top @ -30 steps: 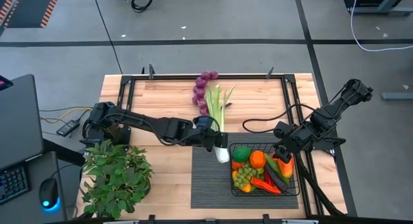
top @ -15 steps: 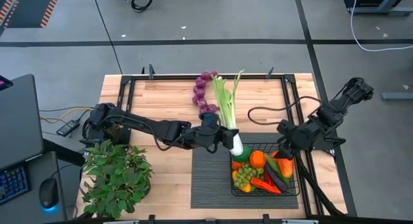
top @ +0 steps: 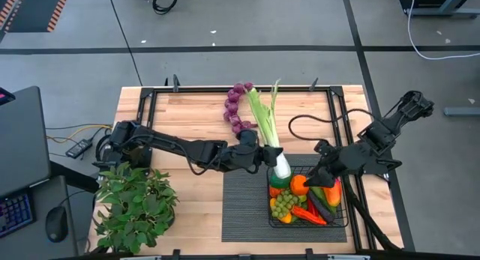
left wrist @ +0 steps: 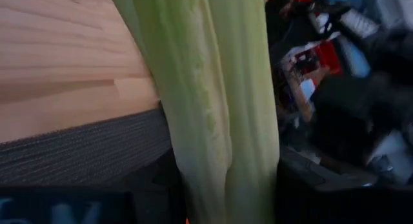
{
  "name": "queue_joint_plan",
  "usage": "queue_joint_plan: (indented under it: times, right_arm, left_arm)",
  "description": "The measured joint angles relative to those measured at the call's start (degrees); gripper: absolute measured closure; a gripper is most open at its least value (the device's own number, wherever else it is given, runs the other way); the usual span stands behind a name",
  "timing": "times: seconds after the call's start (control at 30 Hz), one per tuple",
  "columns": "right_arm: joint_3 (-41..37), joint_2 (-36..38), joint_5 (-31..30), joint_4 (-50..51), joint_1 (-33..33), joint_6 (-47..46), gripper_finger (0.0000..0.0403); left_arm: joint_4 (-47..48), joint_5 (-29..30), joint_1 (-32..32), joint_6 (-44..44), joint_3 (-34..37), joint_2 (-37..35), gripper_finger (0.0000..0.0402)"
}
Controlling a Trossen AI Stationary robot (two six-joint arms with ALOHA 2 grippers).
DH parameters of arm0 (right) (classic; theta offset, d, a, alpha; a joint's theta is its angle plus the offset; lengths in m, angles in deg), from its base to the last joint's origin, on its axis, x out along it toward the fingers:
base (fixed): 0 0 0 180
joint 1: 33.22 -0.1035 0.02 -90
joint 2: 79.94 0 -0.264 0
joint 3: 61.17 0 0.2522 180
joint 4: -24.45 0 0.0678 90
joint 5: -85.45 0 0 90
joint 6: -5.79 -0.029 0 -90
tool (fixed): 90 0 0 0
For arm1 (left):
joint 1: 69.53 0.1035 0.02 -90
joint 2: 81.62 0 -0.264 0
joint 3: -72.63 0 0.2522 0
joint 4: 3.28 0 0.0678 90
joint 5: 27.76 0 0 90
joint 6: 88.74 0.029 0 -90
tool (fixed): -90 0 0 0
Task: Build produce basket
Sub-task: Put the celery into the wire basket
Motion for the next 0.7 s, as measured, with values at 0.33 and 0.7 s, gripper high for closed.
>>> queue_joint_plan:
  times: [0.33, 0.7]
  right_arm:
    - [0.0, -6.2, -9.7, -5.9, 1.3, 2.3, 0.0032]
    - [0.0, -10.3, -15.8, -17.2, 4.0, 8.8, 0.0047]
  left_arm:
    - [-1.1, 0.0, 0.8, 0.4, 0.0, 0.0, 0.0239]
    - [-2.0, -0.4, 0.9, -0.6, 0.0, 0.0, 0.0239]
